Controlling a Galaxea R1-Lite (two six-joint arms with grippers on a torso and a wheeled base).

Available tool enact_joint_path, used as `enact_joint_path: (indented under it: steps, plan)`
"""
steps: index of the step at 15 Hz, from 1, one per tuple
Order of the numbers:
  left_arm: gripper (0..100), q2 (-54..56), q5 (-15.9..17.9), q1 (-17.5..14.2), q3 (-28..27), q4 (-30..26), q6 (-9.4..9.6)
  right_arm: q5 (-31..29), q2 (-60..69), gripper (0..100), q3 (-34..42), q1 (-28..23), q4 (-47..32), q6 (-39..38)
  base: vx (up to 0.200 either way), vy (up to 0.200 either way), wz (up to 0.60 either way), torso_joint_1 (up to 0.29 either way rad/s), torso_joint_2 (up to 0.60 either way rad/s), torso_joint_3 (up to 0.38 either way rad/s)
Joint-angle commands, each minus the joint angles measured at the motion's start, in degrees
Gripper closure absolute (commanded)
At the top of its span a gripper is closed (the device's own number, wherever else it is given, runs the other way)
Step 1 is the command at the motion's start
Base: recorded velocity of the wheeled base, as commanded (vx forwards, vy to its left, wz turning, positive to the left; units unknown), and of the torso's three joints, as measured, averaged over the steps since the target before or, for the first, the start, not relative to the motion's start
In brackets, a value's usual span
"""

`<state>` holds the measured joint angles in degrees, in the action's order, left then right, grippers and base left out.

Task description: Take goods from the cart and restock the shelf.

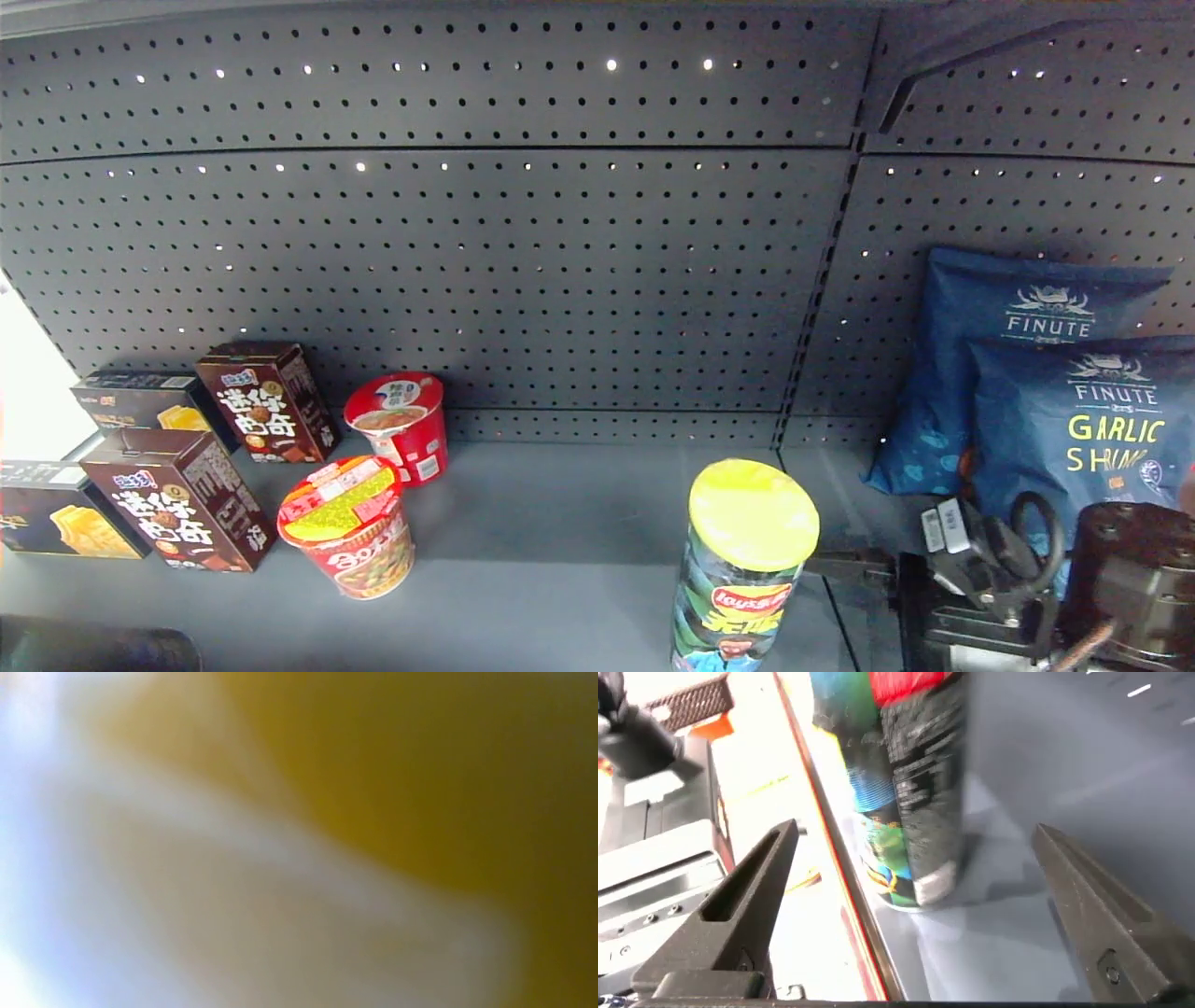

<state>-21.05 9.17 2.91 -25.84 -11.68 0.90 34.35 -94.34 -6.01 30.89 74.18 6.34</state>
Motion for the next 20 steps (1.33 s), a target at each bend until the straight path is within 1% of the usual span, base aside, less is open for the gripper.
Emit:
enact_joint_path:
  steps: [1,3,4,5,6,8,9,10,11,12,13,14,15,16,17,18,20]
  plan:
    - [100,-2.15,0.15,0.07,-3.95,-0.01,0.5,-0.25,12.52,0,4.6,-3.64,-0.79,-0.01,0.0,0.0,0.0,0.0,0.0,0.0]
    - [100,-5.14,0.68,1.92,-7.99,-0.01,0.5,-0.34,18.58,0,5.92,-4.7,-5.19,-0.01,0.0,0.0,0.0,0.0,0.0,0.0]
    - [100,-6.46,2.35,4.12,-9.84,-0.27,0.5,-0.87,22.8,0,5.04,-5.49,-12.22,0.08,0.0,0.0,0.0,0.0,0.0,0.0]
    - [100,-8.04,3.66,5.44,-10.19,-0.19,0.5,-3.06,25.0,0,3.72,-5.75,-17.23,0.34,0.0,0.0,0.0,0.0,0.0,0.0]
    - [100,-9.53,4.54,6.58,-10.19,0.08,0.59,-5.88,26.49,0,2.76,-5.67,-20.57,0.34,0.0,0.0,0.0,0.0,0.0,0.0]
    - [100,-13.05,7.18,11.41,-9.75,0.25,0.5,-11.68,27.99,0,1.09,-5.31,-26.37,0.34,0.0,0.0,0.0,0.0,0.0,0.0]
    - [100,-13.58,7.53,12.03,-9.75,0.25,0.5,-12.47,27.99,0,0.91,-5.4,-26.72,0.34,0.0,0.0,0.0,0.0,0.0,0.0]
    - [100,-16.12,8.59,15.46,-9.4,0.25,0.33,-14.75,28.07,0,0.12,-5.4,-26.98,0.34,0.0,0.0,0.0,0.0,0.0,0.0]
    - [100,-16.3,8.59,15.54,-9.4,0.25,0.33,-14.75,28.07,0,0.12,-5.4,-27.07,0.34,0.0,0.0,0.0,0.0,0.0,0.0]
    - [100,-19.02,8.85,17.21,-9.84,0.16,0.15,-14.84,28.78,0,-0.67,-5.49,-27.51,0.34,0.0,0.0,0.0,0.0,0.0,0.0]
    - [100,-23.86,9.03,18.88,-10.19,1.22,0.15,-14.93,28.78,0,-0.67,-5.58,-28.13,0.25,0.0,0.0,0.0,0.0,0.0,0.0]
    - [100,-27.37,9.29,19.76,-10.37,3.86,-0.02,-14.93,28.86,0,-0.23,-5.67,-28.13,0.25,0.0,0.0,0.0,0.0,0.0,0.0]
    - [100,-30.45,9.82,20.29,-10.28,6.23,-0.11,-14.93,29.13,0,0.03,-5.75,-28.13,0.25,0.0,0.0,0.0,0.0,0.0,0.0]
    - [100,-35.72,11.57,20.47,-10.54,10.71,-0.11,-14.93,29.39,0,0.12,-5.84,-28.13,0.08,0.0,0.0,0.0,0.0,0.0,0.0]
    - [100,-38.62,12.19,20.47,-10.98,13.08,-0.11,-14.84,29.39,0,0.12,-6.11,-28.21,0.08,0.0,0.0,0.0,0.0,0.0,0.0]
    - [100,-43.81,12.54,20.82,-12.83,15.9,0.06,-14.84,29.22,0,0.12,-6.11,-28.3,0.08,0.0,0.0,0.0,0.0,0.0,0.0]
    - [100,-51.37,12.63,21.43,-15.9,16.6,1.47,-14.75,29.22,0,0.12,-6.11,-29.09,0.08,0.0,0.0,0.0,0.0,0.0,0.0]
